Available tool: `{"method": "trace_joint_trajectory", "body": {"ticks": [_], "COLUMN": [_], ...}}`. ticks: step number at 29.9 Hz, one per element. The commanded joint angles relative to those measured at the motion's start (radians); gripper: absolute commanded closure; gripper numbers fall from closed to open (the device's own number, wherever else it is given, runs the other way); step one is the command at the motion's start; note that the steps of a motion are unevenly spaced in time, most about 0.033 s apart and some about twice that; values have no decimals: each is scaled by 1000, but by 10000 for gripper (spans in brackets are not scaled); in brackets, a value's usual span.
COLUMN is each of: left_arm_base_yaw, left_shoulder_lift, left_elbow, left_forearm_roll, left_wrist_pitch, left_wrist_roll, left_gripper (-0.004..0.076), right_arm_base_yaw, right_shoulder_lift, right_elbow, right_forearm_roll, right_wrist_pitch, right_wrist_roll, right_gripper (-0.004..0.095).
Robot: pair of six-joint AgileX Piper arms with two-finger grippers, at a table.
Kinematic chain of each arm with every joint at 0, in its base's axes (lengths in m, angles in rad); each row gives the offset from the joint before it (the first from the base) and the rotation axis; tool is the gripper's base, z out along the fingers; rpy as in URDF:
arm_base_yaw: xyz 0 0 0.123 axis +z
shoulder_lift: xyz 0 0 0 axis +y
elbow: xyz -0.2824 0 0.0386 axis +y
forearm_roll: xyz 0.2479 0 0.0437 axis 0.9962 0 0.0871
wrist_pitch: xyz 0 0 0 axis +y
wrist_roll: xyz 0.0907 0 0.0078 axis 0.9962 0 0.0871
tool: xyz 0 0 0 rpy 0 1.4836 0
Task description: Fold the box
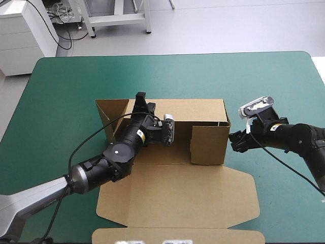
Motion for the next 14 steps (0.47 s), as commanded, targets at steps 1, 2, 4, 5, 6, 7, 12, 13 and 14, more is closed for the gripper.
{"method": "trace_joint_trajectory", "body": {"ticks": [1,2,4,5,6,7,12,13,14], "left_arm_base_yaw": [0,0,0,0,0,0,0,0,0], "left_shoulder_lift": [-17,-17,-17,-17,-17,-17,-17,-17,-17], "left_elbow": [0,0,0,0,0,0,0,0,0], "left_forearm_roll": [-61,-61,-61,-61,-61,-61,-61,-61,-61], "left_wrist_pitch": [36,36,36,36,36,36,38,36,36], "left_wrist_roll": [-29,-29,-29,-29,-29,-31,-31,-31,-31], "left_gripper": [732,732,732,732,732,732,732,732,732], "right_arm_base_yaw": [-9,-9,-9,-9,-9,-9,-7,-7,-7], "right_shoulder_lift": [-28,-28,-28,-28,-28,-28,-28,-24,-21], "right_elbow": [-22,-22,-22,-22,-22,-22,-22,-22,-22], "right_forearm_roll": [85,91,106,114,121,132,187,205,224], "right_wrist_pitch": [8,22,45,53,56,58,70,74,76], "right_wrist_roll": [-88,-100,-117,-125,-130,-135,-159,-169,-178], "right_gripper": [147,147,149,150,150,150,150,150,150]}}
